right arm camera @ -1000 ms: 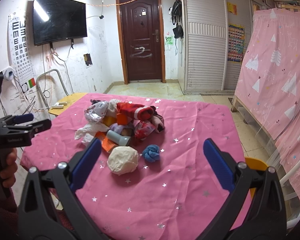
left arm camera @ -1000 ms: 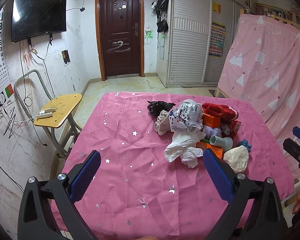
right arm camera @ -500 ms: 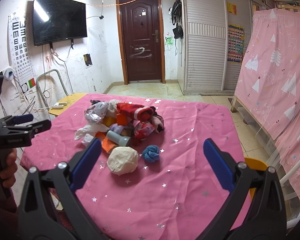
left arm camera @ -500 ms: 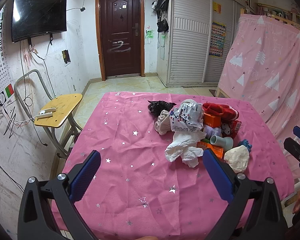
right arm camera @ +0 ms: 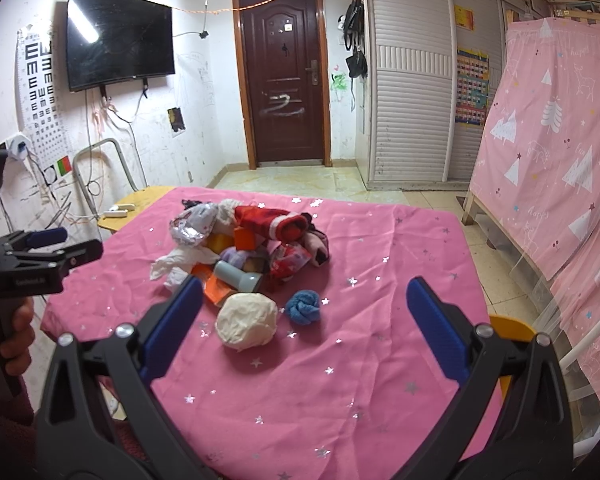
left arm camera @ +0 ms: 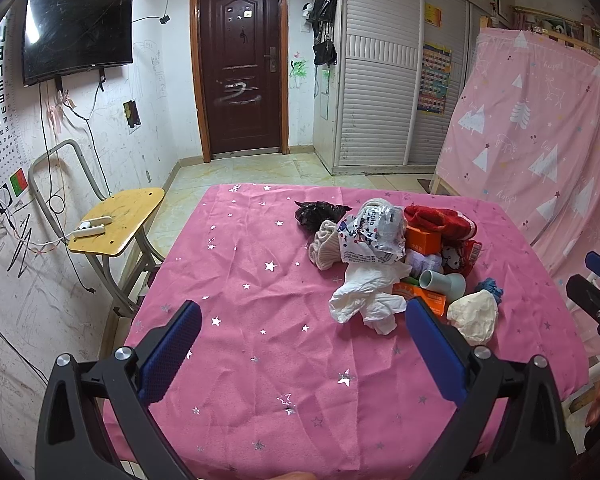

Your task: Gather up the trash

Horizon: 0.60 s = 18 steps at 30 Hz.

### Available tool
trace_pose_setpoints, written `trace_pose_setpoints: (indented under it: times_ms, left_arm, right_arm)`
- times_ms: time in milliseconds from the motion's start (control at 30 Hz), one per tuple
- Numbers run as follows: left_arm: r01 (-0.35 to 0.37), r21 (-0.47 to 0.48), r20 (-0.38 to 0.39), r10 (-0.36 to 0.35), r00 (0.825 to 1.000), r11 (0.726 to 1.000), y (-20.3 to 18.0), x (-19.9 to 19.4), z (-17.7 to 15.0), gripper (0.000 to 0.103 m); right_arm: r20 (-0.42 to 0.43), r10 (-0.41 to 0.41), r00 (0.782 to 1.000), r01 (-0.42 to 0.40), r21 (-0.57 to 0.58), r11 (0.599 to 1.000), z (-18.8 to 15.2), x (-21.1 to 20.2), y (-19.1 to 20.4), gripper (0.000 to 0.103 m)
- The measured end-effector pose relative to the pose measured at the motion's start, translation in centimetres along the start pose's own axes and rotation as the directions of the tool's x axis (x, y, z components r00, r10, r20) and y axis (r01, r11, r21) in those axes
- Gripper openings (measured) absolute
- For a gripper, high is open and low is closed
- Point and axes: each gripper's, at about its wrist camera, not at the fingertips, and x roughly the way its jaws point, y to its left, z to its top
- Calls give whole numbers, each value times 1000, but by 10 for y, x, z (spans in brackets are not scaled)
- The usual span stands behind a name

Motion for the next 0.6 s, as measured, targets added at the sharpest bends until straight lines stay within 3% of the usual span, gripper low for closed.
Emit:
trace_pose_setpoints:
  times_ms: [600]
  left_arm:
    - [-2,2,-9,2,1000,1000,4,1,-1,94]
  right_arm:
    - [-6,3,1000,-3,-1,1000,0,6,-1,98]
